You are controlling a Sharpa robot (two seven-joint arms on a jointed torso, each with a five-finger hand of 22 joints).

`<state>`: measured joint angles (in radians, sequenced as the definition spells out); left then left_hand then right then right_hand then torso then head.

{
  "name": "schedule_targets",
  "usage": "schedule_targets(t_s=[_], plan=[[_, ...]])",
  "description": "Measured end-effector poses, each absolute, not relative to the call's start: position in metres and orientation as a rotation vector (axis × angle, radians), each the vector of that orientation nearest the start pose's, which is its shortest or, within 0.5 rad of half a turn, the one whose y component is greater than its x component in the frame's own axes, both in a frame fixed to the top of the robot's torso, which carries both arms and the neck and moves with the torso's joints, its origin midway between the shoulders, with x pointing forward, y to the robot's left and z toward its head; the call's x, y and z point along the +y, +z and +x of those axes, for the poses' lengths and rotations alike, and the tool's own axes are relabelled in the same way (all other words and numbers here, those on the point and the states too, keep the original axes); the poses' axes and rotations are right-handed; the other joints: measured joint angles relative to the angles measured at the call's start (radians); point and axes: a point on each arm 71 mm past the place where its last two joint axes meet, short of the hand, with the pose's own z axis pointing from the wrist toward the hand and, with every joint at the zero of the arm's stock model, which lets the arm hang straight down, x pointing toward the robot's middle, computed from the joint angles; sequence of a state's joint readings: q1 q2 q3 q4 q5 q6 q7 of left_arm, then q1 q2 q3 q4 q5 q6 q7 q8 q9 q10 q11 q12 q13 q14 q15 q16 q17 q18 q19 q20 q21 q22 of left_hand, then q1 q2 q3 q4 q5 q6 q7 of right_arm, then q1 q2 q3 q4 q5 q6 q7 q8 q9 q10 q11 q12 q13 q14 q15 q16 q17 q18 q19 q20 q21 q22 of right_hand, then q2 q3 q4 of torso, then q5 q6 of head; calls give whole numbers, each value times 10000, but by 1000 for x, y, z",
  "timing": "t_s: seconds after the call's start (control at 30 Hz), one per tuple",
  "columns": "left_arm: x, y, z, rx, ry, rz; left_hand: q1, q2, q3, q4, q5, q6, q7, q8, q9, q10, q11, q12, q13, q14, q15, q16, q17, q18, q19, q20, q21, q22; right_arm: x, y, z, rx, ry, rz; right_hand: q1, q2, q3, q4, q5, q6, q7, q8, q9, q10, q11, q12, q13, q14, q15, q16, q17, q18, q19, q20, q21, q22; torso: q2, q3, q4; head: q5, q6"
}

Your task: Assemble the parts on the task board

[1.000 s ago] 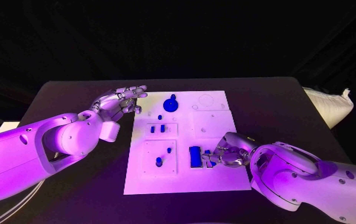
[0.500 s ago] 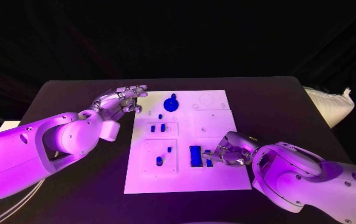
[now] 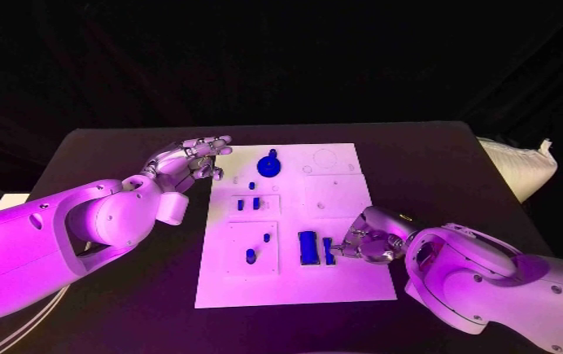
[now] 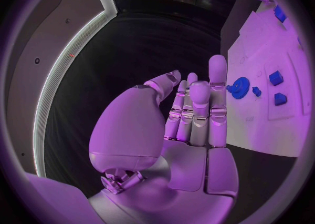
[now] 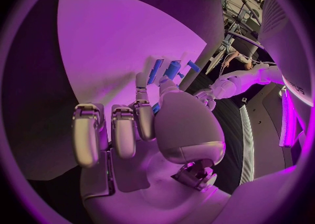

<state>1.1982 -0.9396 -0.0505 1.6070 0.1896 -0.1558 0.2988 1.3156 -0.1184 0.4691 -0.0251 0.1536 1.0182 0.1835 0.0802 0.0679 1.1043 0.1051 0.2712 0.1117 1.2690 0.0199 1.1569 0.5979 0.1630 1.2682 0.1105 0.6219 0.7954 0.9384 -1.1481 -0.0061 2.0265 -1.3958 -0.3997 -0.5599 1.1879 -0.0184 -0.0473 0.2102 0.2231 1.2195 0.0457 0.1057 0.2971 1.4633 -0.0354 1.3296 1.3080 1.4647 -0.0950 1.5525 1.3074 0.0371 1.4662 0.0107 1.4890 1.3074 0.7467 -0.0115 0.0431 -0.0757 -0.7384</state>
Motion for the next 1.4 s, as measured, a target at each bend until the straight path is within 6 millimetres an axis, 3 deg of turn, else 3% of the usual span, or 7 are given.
schedule_targets(t_s=[0.23,0.4,0.5,0.63,0.87,1.07,1.4], plan=[[225,-188,469,15140,-16701,-13703,0,0,0,0,0,-24,24,1,0,0,0,0,5,-36,-36,0,0,0,0,0,0,0,-242,-227,366,19015,6121,3768,634,-128,-102,-280,37,-968,422,-405,-305,24,369,-1236,150,-3,224,-341,0,1,0,186,-502,0,-58,-16,-1,-44,81],[226,-193,473,15049,-16578,-13758,-29,29,-29,-28,0,-39,36,95,0,-74,1,115,20,-260,0,-199,-339,1,-109,59,-101,-43,-268,-211,400,17817,7489,5712,1592,215,81,-783,34,-1496,626,-405,-608,-531,563,-3757,1159,15,382,-1223,-1,260,-218,381,-1551,-140,-220,-53,-2,-84,128],[227,-194,477,14918,-16484,-13759,-52,52,-51,-51,-55,-37,32,175,7,-167,-12,191,20,-781,5,-659,-1108,-1,-351,55,-265,-120,-278,-204,421,16985,8475,7056,2224,579,307,-1009,-93,-1719,670,-405,-795,-1771,645,-7306,-1695,-203,498,-3144,-1657,790,-1281,445,-3631,-1959,-342,-82,-9,-106,187],[228,-198,486,14659,-16280,-13751,-13,91,-55,-56,-325,26,23,261,8,-378,70,191,-114,-1953,101,-1910,-1871,-1,-1359,123,-1027,-510,-279,-203,445,16014,9654,8589,2511,484,630,-1161,-355,-1811,862,-405,-1027,-2798,853,-10299,-4180,-1679,673,-7647,-5722,1406,-3099,604,-7690,-5520,-545,-118,-37,-136,329],[226,-204,509,13968,-15794,-13714,-105,184,17,-14,-445,80,77,175,-14,-306,237,-452,-494,-2926,646,-5997,-3815,0,-3538,626,-3047,-1844,-273,-212,494,14499,10973,10464,3031,303,1563,-1038,-413,-1949,1207,-405,-1454,-3295,1306,-12622,-8362,-3351,1525,-12251,-8542,1405,-4514,1325,-11156,-8054,-937,-136,-133,-122,720],[219,-209,527,13289,-15447,-13647,-125,165,-360,104,-503,94,91,-127,-14,-414,455,-1332,-495,-3173,1146,-8386,-4849,84,-4905,1330,-4721,-3310,-268,-222,521,13813,11677,11166,2829,-33,2073,-1027,-511,-2105,1204,-405,-1896,-3467,1573,-12688,-10927,-3421,1872,-14186,-10302,1406,-4390,1857,-12889,-9604,-1203,-113,-165,-86,1073],[217,-210,538,12668,-15093,-13565,-881,354,-854,98,-503,-494,23,-276,-152,-1049,472,-1881,-621,-3577,1148,-9438,-5362,103,-5312,1350,-5120,-4182,-259,-230,530,13704,12327,11227,1726,-140,2249,-1429,-659,-2706,1161,-546,-2385,-3948,1552,-12788,-12478,-3310,1600,-14936,-11451,1405,-4167,1625,-13681,-10688,-1347,-29,-134,39,1341]])
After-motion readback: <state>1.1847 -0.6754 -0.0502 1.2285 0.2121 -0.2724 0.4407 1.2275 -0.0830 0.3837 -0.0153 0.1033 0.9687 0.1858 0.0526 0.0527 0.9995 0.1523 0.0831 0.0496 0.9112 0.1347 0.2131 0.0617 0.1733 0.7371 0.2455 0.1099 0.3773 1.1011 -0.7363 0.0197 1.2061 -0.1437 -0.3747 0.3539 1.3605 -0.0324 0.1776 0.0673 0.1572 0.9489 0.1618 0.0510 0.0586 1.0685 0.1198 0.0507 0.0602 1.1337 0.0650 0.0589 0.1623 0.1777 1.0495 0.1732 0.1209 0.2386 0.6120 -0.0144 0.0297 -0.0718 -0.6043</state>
